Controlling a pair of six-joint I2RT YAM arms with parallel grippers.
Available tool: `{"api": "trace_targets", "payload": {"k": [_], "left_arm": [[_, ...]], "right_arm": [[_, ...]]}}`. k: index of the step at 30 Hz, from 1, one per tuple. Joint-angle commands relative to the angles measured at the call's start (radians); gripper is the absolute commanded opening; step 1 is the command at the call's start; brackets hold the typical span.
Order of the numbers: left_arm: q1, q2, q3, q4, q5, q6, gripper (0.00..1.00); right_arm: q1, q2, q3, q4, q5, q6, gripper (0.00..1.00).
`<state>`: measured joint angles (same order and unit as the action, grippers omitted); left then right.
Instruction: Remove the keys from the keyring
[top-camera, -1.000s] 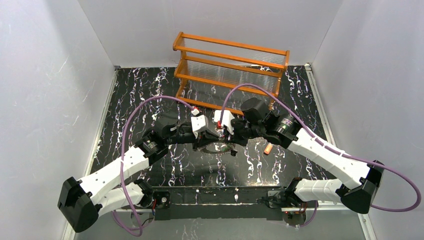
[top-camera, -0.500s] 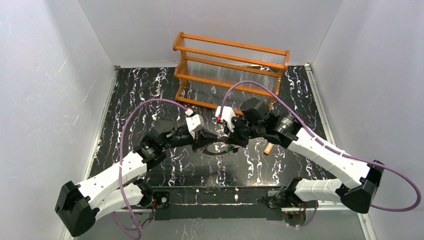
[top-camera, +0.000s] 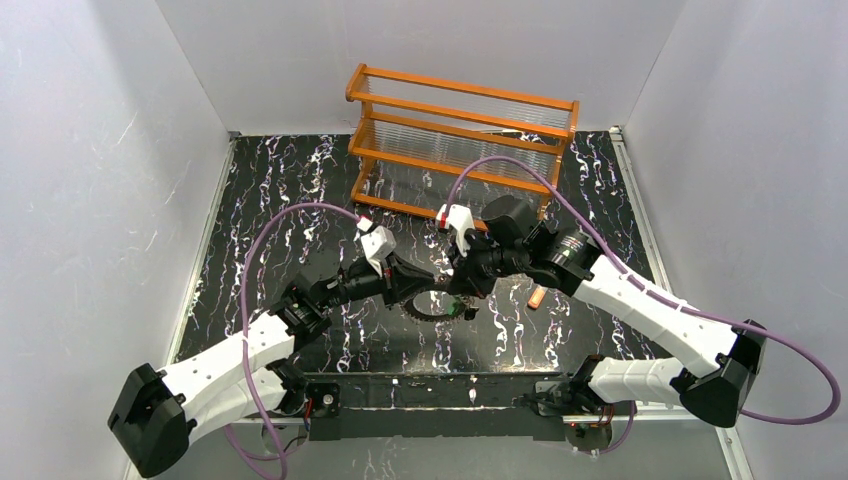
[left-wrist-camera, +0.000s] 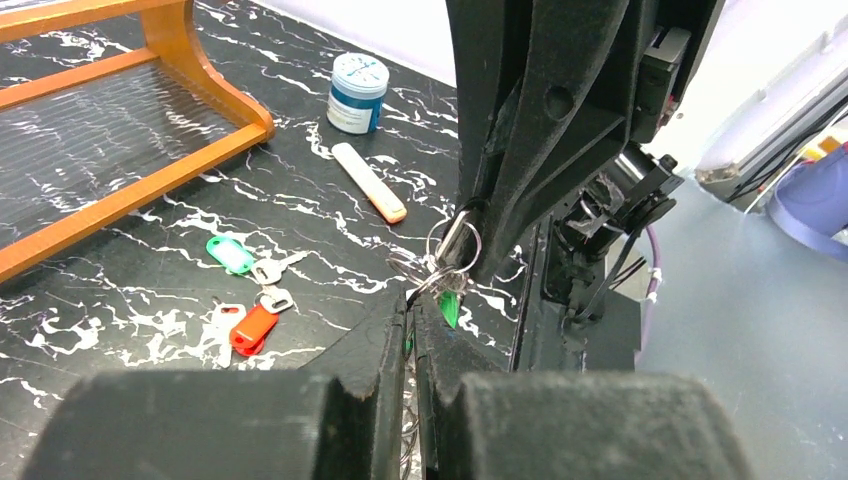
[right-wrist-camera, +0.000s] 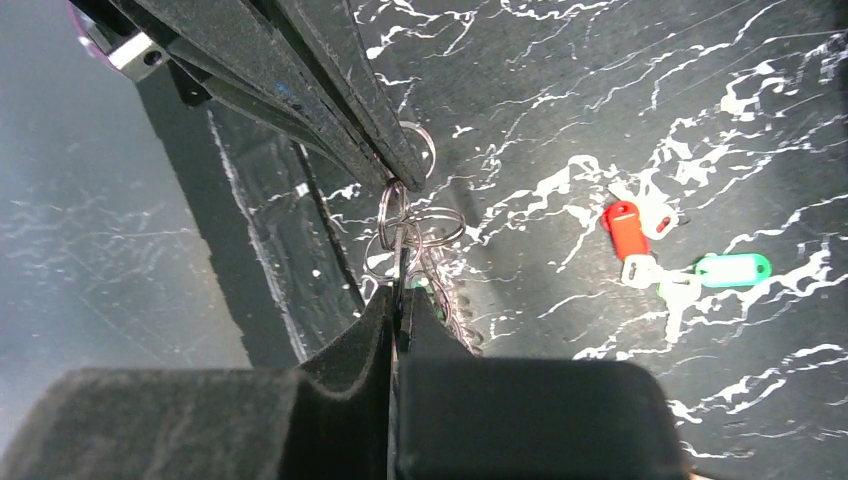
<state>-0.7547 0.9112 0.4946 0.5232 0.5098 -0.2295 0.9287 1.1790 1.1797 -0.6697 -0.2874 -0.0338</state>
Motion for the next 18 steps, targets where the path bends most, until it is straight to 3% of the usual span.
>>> {"api": "trace_targets", "payload": {"k": [1,4,5,14,18], "left_arm": [[0.003,-0.027,-0.021,0.074,-0.059,-0.038,0.0],[0.003,-0.05,-0.025,0.063,-0.103,0.013,0.0],[0.003,-0.058,-0.021,0.052,-0.116,0.041,0.0],[0.003,-0.064,0.035,-0.051,-0.065,0.31,0.0],[0.004,-0.103,0.016,-0.045,-0.01,0.431,0.0]], "right_arm": [[0.001,0.005,0.03,0.07,-0.173,0.107,0.04],[0.001,0.024,0.062,0.047,-0.226,0.115,0.07],[0.002,0.034,0.07,0.037,-0.251,0.113,0.14],[0.001,0.04,0.103,-0.025,-0.328,0.036,0.42],[-0.011,0.007,0.123,-0.081,-0.293,-0.067,0.43]]}}
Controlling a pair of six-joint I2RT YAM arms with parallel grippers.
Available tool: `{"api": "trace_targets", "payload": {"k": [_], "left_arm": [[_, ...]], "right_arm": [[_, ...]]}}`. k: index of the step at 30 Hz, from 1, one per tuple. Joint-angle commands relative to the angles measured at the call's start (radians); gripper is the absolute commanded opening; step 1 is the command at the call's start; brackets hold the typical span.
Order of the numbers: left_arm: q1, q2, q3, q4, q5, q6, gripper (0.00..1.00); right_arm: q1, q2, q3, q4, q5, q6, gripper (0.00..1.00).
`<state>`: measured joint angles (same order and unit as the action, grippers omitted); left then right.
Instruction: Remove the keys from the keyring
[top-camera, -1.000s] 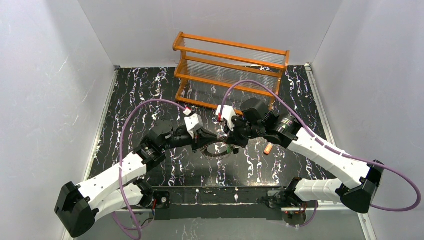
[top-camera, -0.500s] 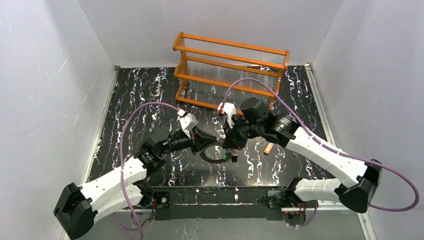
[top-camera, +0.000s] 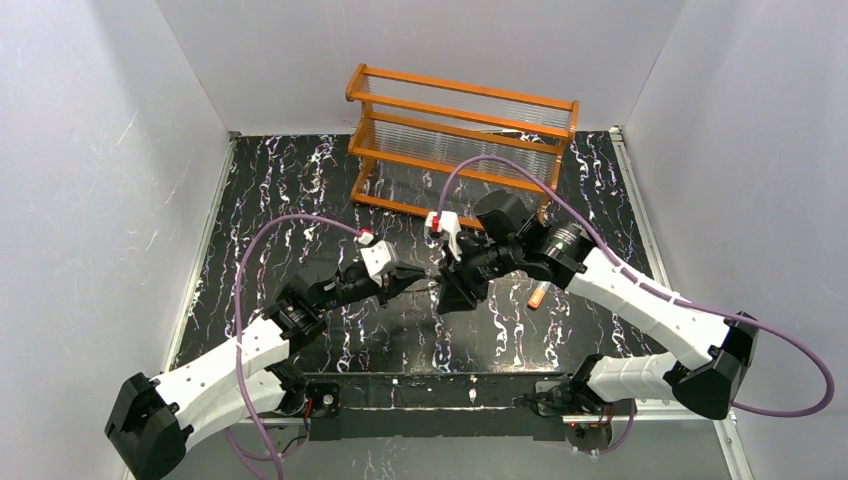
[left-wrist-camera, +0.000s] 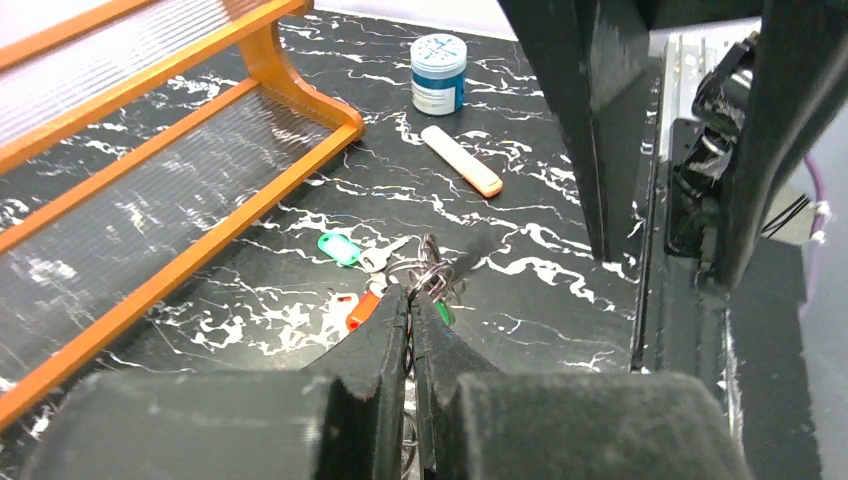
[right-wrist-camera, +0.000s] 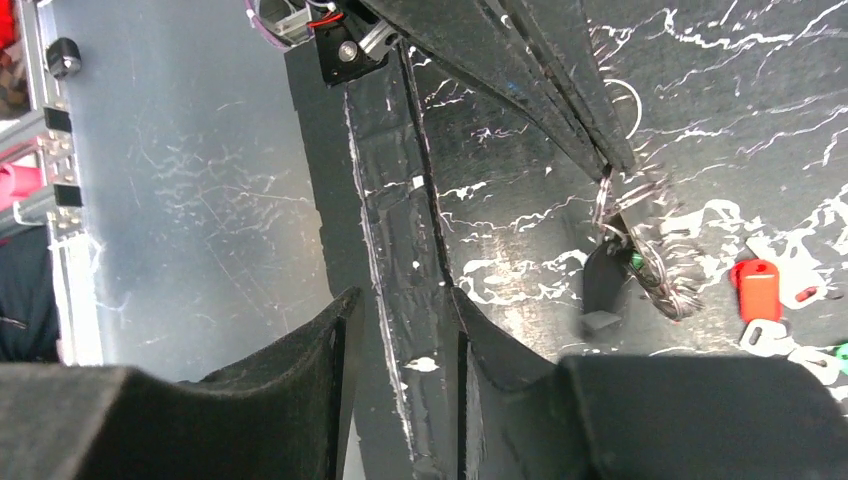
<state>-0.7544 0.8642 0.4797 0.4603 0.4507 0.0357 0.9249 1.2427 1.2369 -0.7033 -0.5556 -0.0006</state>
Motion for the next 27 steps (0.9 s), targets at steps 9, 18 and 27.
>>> {"api": "trace_targets", "payload": {"k": [9,18,27], "left_arm": [[0.006,-0.071,0.094,-0.13,0.263,0.347,0.0],[0.008,-0.027,0.142,-0.171,0.439,0.349,0.0],[0.01,0.004,0.127,-0.073,0.503,0.271,0.0]], "right_arm": [[-0.046,-0.129,0.018,0.012,0.046,-0.288,0.36],[-0.047,-0.124,-0.01,0.036,-0.096,-0.446,0.37],[-0.047,-0.098,-0.058,0.085,-0.187,-0.453,0.38]]}}
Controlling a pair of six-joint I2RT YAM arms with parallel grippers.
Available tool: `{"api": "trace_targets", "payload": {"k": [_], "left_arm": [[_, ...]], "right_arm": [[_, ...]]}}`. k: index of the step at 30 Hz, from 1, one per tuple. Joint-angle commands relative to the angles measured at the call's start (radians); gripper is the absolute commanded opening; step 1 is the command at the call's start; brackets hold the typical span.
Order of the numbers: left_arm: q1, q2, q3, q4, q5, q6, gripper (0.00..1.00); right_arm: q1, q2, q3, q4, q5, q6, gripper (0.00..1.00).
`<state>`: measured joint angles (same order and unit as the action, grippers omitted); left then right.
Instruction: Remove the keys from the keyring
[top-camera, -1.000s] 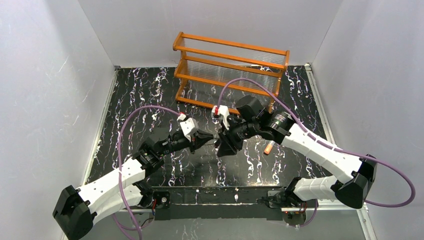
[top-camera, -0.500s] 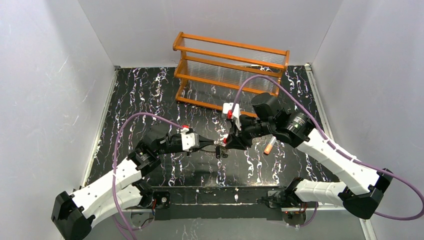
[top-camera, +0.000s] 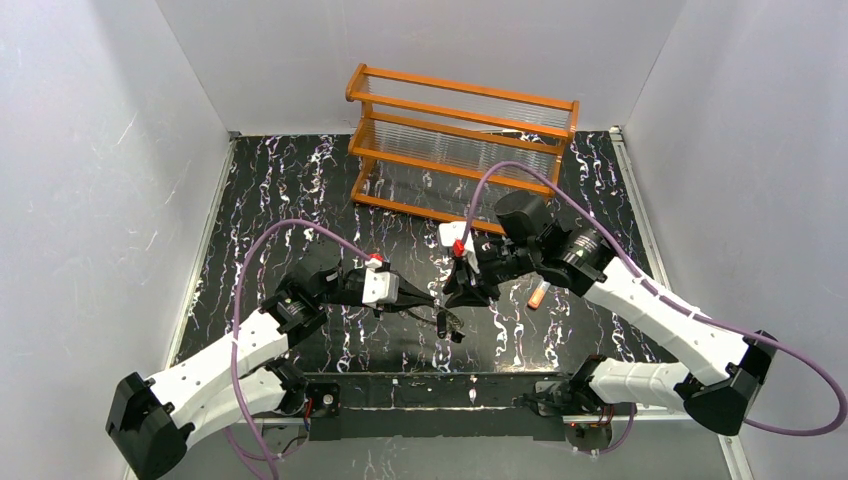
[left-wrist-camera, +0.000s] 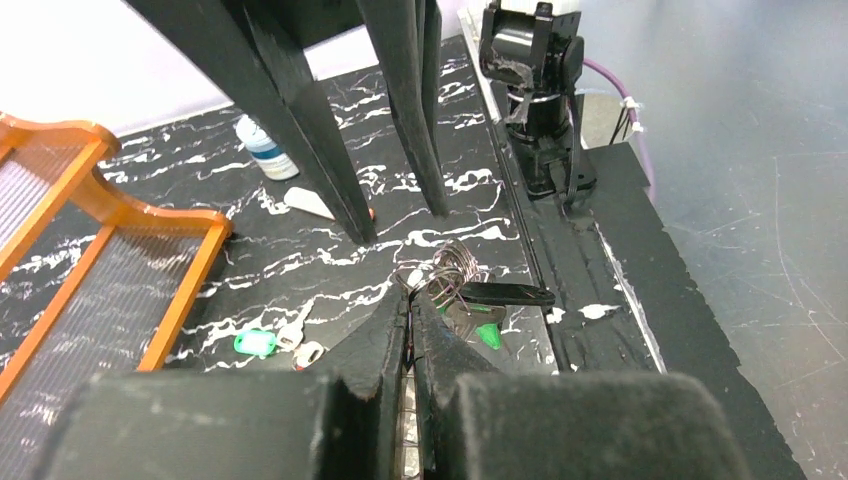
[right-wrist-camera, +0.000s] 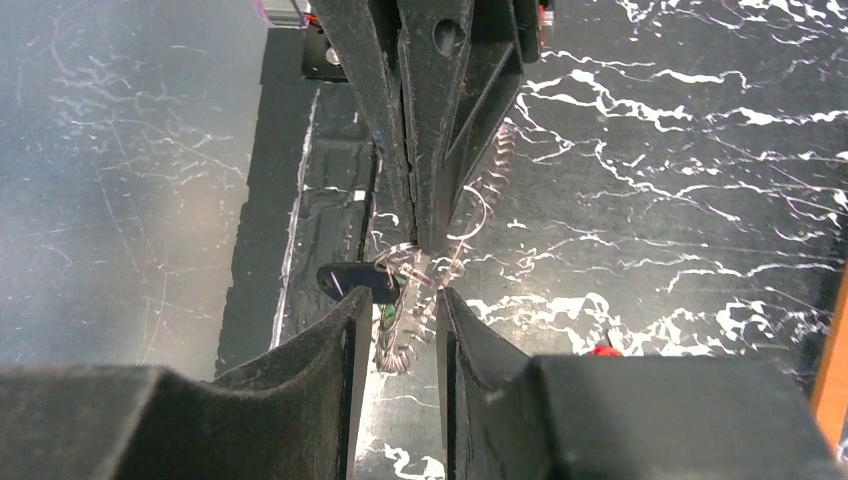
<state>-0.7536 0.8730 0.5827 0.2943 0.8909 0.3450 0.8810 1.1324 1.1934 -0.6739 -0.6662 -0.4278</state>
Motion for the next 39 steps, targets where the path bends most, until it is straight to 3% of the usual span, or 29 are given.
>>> {"api": "trace_targets", "payload": {"k": [1,15,18,22,33,39], "left_arm": [[0.009,-0.003,0.025,0.095,0.065,-0.04,0.0],[0.011,0.006,0.019,0.14,0.109,-0.082,0.0],[0.012,0.005,0.019,0.142,0.108,-0.084,0.0],[0.016,-0.005,0.02,0.129,0.093,-0.079,0.0],[0.044,-0.063,0.019,0.027,0.018,-0.032,0.0],[0.044,-0.069,0.003,0.028,-0.027,-0.051,0.0]], "right_arm": [[-0.003,0.014,-0.02,0.059,-0.081,-0.026,0.37],[-0.002,0.024,-0.044,0.091,-0.116,-0.022,0.32],[-0.002,0.024,-0.049,0.092,-0.114,-0.022,0.25],[-0.002,0.015,-0.061,0.096,-0.082,-0.017,0.01],[-0.029,-0.098,-0.163,0.202,0.084,0.089,0.01],[-0.041,-0.123,-0.181,0.239,0.056,0.134,0.01]]}}
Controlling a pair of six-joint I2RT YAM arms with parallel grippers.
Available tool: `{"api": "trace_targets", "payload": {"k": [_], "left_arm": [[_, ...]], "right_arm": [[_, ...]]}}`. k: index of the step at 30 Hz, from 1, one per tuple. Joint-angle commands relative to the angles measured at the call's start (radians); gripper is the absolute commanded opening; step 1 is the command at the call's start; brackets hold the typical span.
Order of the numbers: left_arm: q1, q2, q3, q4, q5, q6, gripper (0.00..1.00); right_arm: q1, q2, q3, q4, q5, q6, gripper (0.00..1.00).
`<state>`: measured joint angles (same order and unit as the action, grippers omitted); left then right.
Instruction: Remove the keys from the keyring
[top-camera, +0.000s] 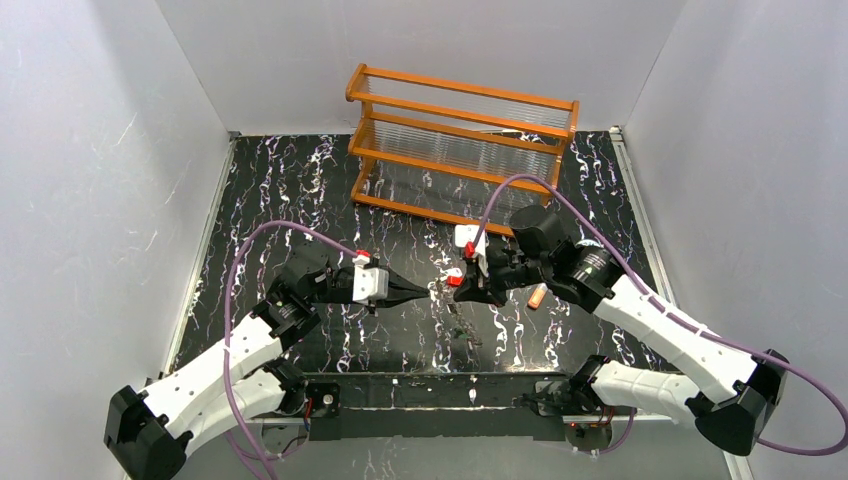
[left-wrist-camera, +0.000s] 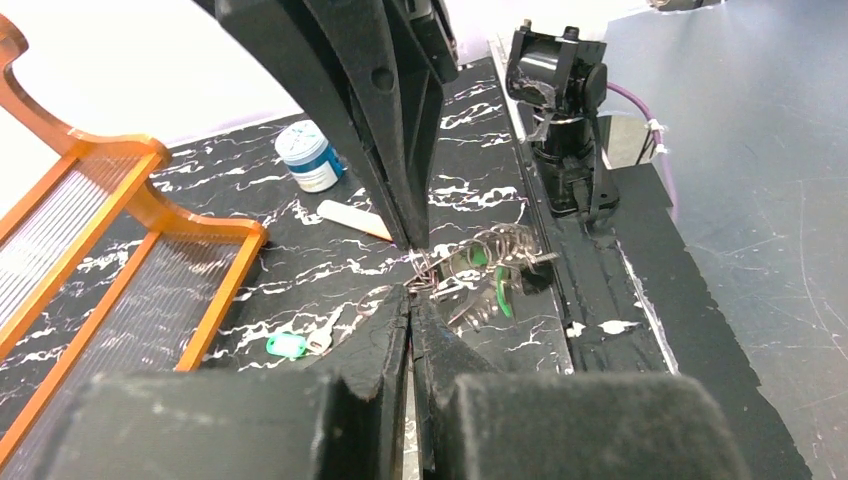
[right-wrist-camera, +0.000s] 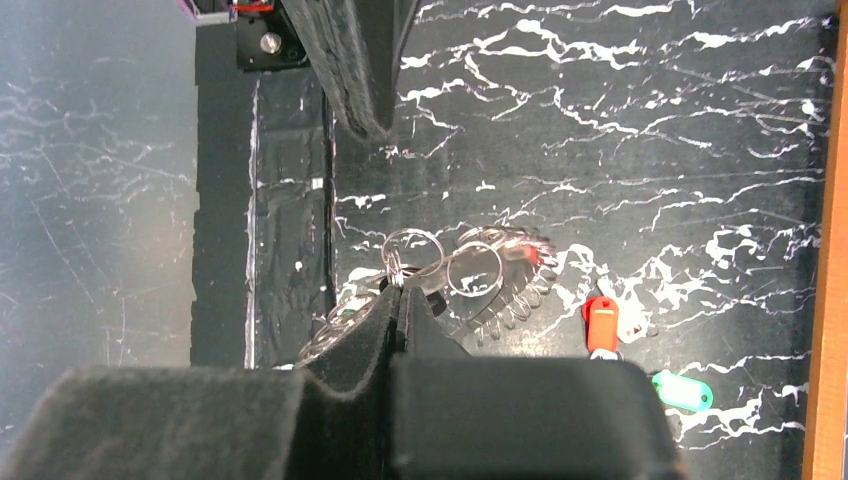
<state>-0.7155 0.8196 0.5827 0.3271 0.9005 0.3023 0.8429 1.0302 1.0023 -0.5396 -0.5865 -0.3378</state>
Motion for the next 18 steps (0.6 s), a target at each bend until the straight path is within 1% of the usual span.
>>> {"api": "trace_targets", "payload": {"k": [1,3,5,7,8,9,13,18], "left_arm": [[0.005,-0.01,0.004,-0.003,-0.043,-0.025,0.0],[0.006,0.011,0.011,0.023,-0.074,-0.107,0.02],[0.006,0.033,0.02,0.03,-0.123,-0.185,0.12],[0.006,0.041,0.029,0.029,-0.205,-0.299,0.22],[0.005,0.041,0.034,0.026,-0.242,-0.361,0.29],[0.005,0.039,0.039,0.018,-0.277,-0.415,0.32],[0.006,0.035,0.079,-0.046,-0.387,-0.649,0.34],[0.004,0.057,0.185,-0.221,-0.485,-0.863,0.36]], "right_arm": [[-0.002,-0.018,0.011,0.11,-0.025,0.045,0.01],[-0.002,-0.012,0.008,0.123,-0.013,0.046,0.01],[-0.003,-0.012,0.002,0.152,0.007,0.051,0.01],[-0.003,-0.017,-0.011,0.182,0.027,0.06,0.01],[-0.004,-0.018,-0.015,0.191,0.033,0.063,0.01],[-0.005,-0.016,-0.015,0.194,0.038,0.063,0.01],[-0.004,-0.006,-0.012,0.197,0.047,0.063,0.01],[-0.004,-0.001,-0.012,0.204,0.08,0.062,0.01]]}}
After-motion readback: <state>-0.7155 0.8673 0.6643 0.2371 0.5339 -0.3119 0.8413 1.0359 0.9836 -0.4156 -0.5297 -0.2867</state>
